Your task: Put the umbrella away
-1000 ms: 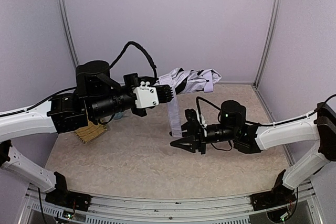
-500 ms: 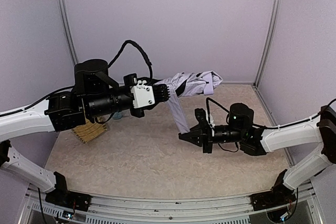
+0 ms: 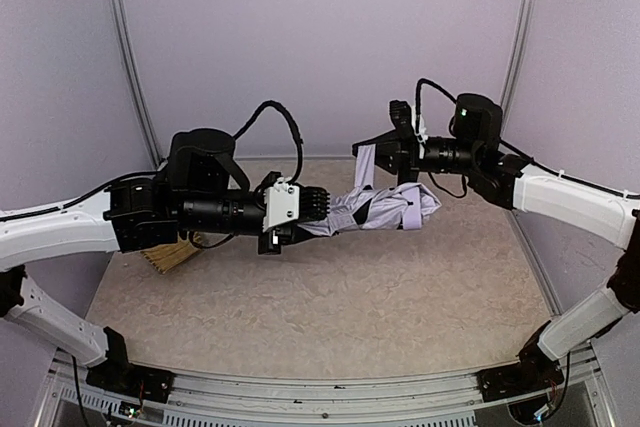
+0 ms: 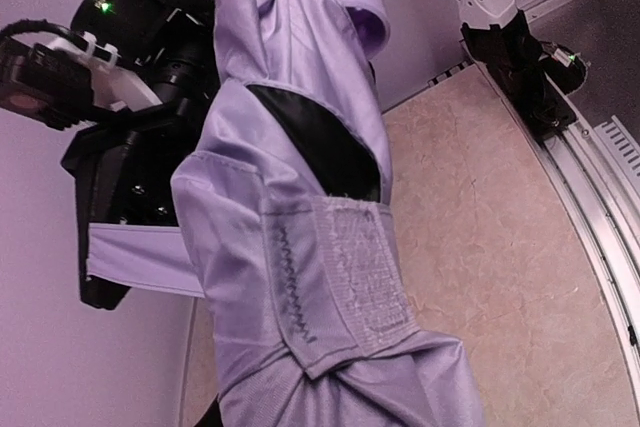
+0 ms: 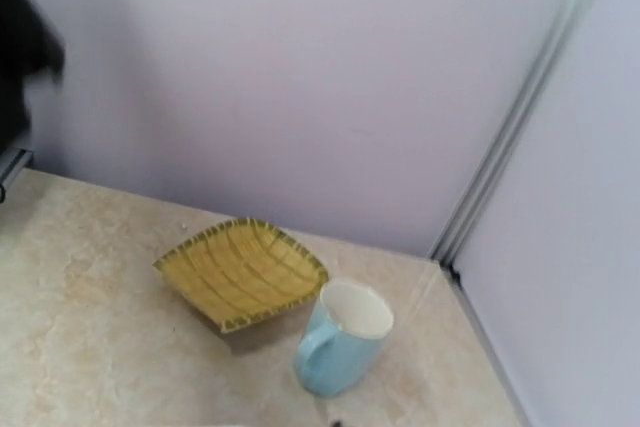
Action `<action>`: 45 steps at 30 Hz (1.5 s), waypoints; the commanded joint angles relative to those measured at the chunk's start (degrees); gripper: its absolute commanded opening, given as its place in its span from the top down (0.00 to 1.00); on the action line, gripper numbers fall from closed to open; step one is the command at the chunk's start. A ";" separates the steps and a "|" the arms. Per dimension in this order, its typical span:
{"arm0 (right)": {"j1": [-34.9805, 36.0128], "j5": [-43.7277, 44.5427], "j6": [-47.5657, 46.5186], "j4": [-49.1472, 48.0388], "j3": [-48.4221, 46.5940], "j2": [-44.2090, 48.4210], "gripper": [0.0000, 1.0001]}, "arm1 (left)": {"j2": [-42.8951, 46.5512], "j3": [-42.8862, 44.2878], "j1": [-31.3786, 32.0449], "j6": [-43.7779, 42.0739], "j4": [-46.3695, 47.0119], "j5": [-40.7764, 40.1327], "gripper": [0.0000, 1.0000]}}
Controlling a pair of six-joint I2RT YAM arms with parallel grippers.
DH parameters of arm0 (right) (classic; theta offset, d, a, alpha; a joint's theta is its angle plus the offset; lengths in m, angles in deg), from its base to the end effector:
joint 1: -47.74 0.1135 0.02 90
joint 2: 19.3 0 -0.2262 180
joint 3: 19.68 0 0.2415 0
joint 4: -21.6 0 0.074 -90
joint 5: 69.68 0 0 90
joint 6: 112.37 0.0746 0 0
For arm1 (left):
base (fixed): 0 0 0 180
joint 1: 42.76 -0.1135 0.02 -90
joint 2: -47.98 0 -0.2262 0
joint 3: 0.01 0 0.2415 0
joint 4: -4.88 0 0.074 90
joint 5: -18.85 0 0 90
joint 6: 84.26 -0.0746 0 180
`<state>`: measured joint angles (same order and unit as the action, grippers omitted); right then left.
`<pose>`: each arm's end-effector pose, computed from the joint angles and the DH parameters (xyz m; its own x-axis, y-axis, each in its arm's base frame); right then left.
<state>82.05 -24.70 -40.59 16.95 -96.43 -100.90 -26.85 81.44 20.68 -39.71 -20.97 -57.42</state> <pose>0.2629 0.2433 0.3164 0.3045 -0.0598 -0.9506 -0.9343 0.1753 -0.3103 0.1357 -0.3111 0.3114 0.5873 0.3734 -0.7181 0.7848 -0.0459 0.6180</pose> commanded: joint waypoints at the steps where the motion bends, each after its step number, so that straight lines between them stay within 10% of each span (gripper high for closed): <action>1: -2.82 7.39 -8.11 12.44 -11.14 -0.33 1.00 | -5.27 -7.00 2.24 8.03 -6.86 21.02 1.00; 23: 31.10 27.27 -18.40 -2.25 20.19 7.72 1.00 | -28.88 -5.97 -10.66 33.30 2.71 22.04 1.00; 45: 42.42 36.17 -24.71 -5.85 28.76 -4.63 1.00 | -38.43 -9.97 -15.08 32.59 9.07 16.18 1.00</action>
<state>119.05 24.53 -66.20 19.95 -69.75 -106.67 -63.43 71.78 11.26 -9.39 -16.10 -26.84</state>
